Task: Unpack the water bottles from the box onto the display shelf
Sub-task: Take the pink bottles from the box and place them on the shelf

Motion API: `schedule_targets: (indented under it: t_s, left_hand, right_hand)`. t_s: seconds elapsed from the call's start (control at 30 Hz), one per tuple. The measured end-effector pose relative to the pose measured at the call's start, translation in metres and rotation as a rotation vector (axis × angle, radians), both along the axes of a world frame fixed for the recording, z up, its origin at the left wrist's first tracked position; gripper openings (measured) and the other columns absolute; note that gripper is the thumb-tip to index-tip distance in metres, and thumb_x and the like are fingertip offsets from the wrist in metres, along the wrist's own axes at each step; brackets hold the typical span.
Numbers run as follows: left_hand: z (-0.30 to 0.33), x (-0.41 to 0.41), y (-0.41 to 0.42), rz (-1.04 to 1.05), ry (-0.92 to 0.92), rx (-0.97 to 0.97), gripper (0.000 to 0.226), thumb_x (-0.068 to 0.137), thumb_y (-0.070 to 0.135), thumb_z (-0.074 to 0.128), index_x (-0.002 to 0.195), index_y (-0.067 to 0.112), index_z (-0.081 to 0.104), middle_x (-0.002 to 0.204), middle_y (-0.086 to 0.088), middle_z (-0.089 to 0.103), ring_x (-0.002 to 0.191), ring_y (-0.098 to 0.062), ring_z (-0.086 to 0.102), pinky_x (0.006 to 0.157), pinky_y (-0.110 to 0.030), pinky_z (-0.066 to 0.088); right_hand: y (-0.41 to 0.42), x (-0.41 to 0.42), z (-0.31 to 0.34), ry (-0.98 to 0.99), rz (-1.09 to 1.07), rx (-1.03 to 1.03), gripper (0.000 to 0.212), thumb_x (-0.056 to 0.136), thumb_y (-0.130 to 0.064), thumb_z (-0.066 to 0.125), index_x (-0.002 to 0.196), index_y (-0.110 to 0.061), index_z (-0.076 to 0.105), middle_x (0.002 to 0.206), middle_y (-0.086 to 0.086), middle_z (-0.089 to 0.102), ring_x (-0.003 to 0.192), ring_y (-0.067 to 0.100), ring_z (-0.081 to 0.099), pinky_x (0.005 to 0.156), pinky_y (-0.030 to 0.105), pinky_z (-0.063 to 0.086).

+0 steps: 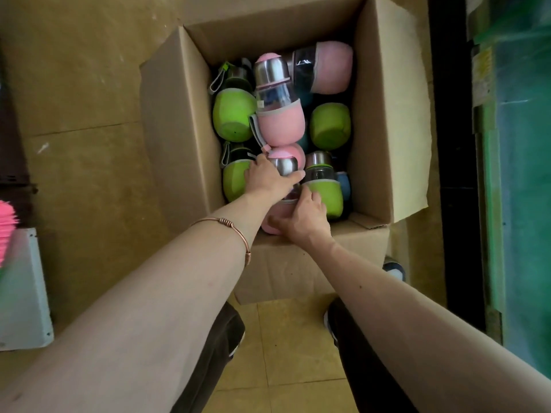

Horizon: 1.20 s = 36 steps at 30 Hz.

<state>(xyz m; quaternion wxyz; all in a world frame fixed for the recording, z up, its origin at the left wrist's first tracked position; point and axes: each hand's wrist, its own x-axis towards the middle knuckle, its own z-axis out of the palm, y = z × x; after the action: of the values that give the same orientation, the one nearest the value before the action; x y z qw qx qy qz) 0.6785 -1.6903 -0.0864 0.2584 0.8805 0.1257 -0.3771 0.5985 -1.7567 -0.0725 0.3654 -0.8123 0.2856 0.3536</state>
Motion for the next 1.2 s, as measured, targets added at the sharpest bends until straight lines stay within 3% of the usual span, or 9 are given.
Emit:
schedule_targets:
  t_s: [0.17, 0.27, 0.4, 0.47, 0.57, 0.83, 0.97, 1.07, 1.2]
  left_hand:
    - [0.004, 0.004, 0.004, 0.023, 0.001, -0.011, 0.082, 0.076, 0.051, 0.072, 0.133, 0.002, 0.040, 0.131, -0.011, 0.053, 0.120, -0.027, 0.050, 0.082, -0.027, 0.039]
    - [0.012, 0.002, 0.011, 0.040, -0.024, -0.078, 0.078, 0.074, 0.050, 0.074, 0.130, 0.005, 0.044, 0.127, -0.008, 0.056, 0.116, -0.025, 0.053, 0.081, -0.026, 0.039]
    - [0.033, -0.003, 0.028, 0.165, -0.004, -0.244, 0.056, 0.070, 0.046, 0.079, 0.112, 0.015, 0.059, 0.104, 0.003, 0.065, 0.097, -0.014, 0.062, 0.082, -0.026, 0.050]
    - [0.048, -0.004, 0.037, 0.253, 0.018, -0.340, 0.041, 0.069, 0.041, 0.081, 0.100, 0.021, 0.064, 0.092, 0.008, 0.069, 0.085, -0.008, 0.065, 0.072, -0.019, 0.052]
    - [0.078, -0.008, 0.041, 0.318, 0.051, -0.427, 0.042, 0.070, 0.037, 0.082, 0.102, 0.019, 0.062, 0.087, 0.011, 0.067, 0.076, -0.003, 0.064, 0.060, -0.011, 0.047]
    - [0.199, -0.014, 0.033, 0.407, 0.008, -0.581, 0.071, 0.056, 0.074, 0.067, 0.104, 0.022, 0.062, 0.102, 0.007, 0.067, 0.096, -0.008, 0.062, 0.084, -0.027, 0.049]
    - [0.273, -0.011, 0.026, 0.310, -0.040, -0.627, 0.050, 0.061, 0.064, 0.069, 0.093, 0.026, 0.063, 0.092, 0.014, 0.068, 0.085, 0.001, 0.063, 0.079, -0.021, 0.048]
    - [0.326, -0.004, 0.018, 0.257, -0.124, -0.698, 0.042, 0.067, 0.057, 0.069, 0.091, 0.023, 0.065, 0.083, 0.015, 0.068, 0.074, 0.003, 0.062, 0.068, -0.017, 0.048]
    - [0.397, 0.011, 0.011, 0.137, -0.235, -0.740, 0.062, 0.070, 0.071, 0.059, 0.102, 0.018, 0.066, 0.093, 0.009, 0.069, 0.086, -0.004, 0.064, 0.079, -0.024, 0.048]
  right_hand:
    - [-0.002, -0.001, 0.000, -0.014, -0.020, 0.019, 0.098, 0.073, -0.037, 0.077, 0.147, -0.006, 0.021, 0.144, 0.013, 0.033, 0.133, 0.032, 0.029, 0.109, 0.035, 0.024]
    - [-0.005, 0.000, 0.004, 0.009, -0.058, 0.081, 0.103, 0.071, -0.036, 0.079, 0.148, -0.005, 0.018, 0.145, 0.014, 0.032, 0.134, 0.032, 0.029, 0.111, 0.035, 0.023]
    - [-0.006, 0.001, 0.020, 0.000, -0.141, 0.135, 0.105, 0.056, -0.046, 0.084, 0.139, -0.008, 0.033, 0.132, 0.011, 0.046, 0.123, 0.029, 0.044, 0.105, 0.043, 0.038]
    - [-0.006, -0.001, 0.032, -0.025, -0.210, 0.164, 0.107, 0.042, -0.055, 0.085, 0.131, -0.013, 0.041, 0.123, 0.005, 0.052, 0.113, 0.023, 0.052, 0.096, 0.043, 0.048]
    - [-0.008, -0.007, 0.060, -0.087, -0.249, 0.196, 0.105, 0.034, -0.060, 0.079, 0.123, -0.017, 0.045, 0.114, 0.001, 0.056, 0.104, 0.018, 0.057, 0.086, 0.041, 0.053]
    - [-0.035, -0.014, 0.200, -0.228, -0.266, 0.275, 0.069, 0.060, -0.029, 0.088, 0.112, -0.025, 0.042, 0.103, -0.008, 0.055, 0.089, 0.004, 0.056, 0.062, 0.014, 0.048]
    - [-0.052, -0.009, 0.281, -0.285, -0.246, 0.277, 0.070, 0.061, -0.028, 0.087, 0.115, -0.024, 0.042, 0.100, -0.010, 0.053, 0.085, 0.001, 0.053, 0.054, 0.005, 0.045]
    - [-0.060, -0.002, 0.335, -0.335, -0.215, 0.242, 0.062, 0.065, -0.026, 0.085, 0.112, -0.022, 0.044, 0.097, -0.010, 0.054, 0.084, 0.004, 0.055, 0.057, 0.010, 0.048]
    - [-0.061, 0.003, 0.408, -0.420, -0.258, 0.169, 0.063, 0.064, -0.029, 0.086, 0.114, -0.018, 0.048, 0.101, -0.005, 0.058, 0.088, 0.008, 0.058, 0.068, 0.023, 0.053]
